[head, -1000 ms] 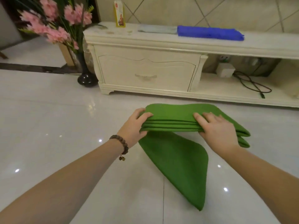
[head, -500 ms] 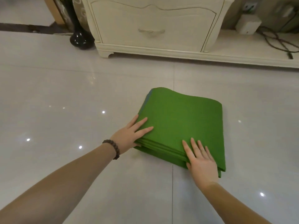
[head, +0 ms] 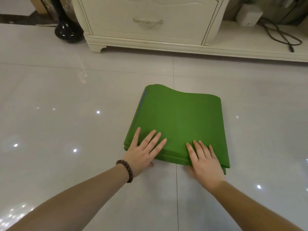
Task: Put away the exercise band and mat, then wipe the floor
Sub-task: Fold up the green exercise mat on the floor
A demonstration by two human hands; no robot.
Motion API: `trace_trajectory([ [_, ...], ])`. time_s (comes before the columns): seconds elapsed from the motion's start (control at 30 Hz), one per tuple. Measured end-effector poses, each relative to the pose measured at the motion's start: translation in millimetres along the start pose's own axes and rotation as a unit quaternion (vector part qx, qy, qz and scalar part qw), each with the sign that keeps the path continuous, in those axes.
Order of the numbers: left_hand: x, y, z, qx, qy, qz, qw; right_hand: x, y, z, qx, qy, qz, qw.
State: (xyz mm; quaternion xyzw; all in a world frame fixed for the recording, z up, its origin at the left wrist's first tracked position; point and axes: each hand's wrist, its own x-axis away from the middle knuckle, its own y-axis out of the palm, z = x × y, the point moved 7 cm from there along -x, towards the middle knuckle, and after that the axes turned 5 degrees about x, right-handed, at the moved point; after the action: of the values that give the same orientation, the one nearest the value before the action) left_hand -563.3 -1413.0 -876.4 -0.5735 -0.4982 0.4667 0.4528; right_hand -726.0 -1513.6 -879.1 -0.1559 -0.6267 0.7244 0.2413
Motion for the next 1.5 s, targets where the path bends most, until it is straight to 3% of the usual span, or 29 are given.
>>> trace_trajectory([
  [0.1, -20.3, -23.8, -5.5, 0.018, -0.039, 0.045, 0.998, -4.6, -44.4, 22.7, -0.007, -0.004, 0.098, 0.995],
  [0.2, -56.3, -72.1, -30.1, 0.061, -0.05, 0.117, 0.99, -21.3, -87.0, 49.1, 0.012, 0.023, 0.116, 0.993],
  [0.37, -118.0, -166.2, -72.8, 0.064, -0.019, 0.071, 0.995, -64.7, -166.6, 90.0, 0.022, 0.042, 0.075, 0.996],
  [0.5, -133.8, -222.3, -102.3, 0.089, -0.064, 0.031, 0.994, -90.7, -240.3, 116.1, -0.028, -0.014, 0.066, 0.997],
  [0.67, -132.5, -190.2, -92.3, 0.057, -0.091, -0.062, 0.992, -101.4, -217.2, 110.8, 0.012, -0.043, -0.014, 0.999],
  [0.77, -143.8, -185.3, -102.5, 0.065, -0.123, -0.067, 0.988, -111.8, -221.3, 114.3, 0.0, -0.026, -0.047, 0.999],
  [1.0, -141.0, -189.4, -99.5, 0.066, -0.113, -0.037, 0.991, -124.7, -224.3, 46.9, 0.057, -0.083, 0.08, 0.992],
  [1.2, -133.0, -186.3, -99.6, 0.065, -0.116, -0.078, 0.988, -94.6, -213.6, 137.0, 0.034, -0.02, 0.026, 0.999],
  [1.33, -129.8, -191.0, -97.6, 0.072, -0.107, -0.074, 0.989, -87.7, -207.0, 158.4, 0.029, -0.001, -0.022, 0.999],
  [1.5, -125.6, -210.6, -101.6, -0.009, -0.11, 0.041, 0.993, -87.0, -225.3, 153.8, 0.095, 0.003, 0.137, 0.986],
])
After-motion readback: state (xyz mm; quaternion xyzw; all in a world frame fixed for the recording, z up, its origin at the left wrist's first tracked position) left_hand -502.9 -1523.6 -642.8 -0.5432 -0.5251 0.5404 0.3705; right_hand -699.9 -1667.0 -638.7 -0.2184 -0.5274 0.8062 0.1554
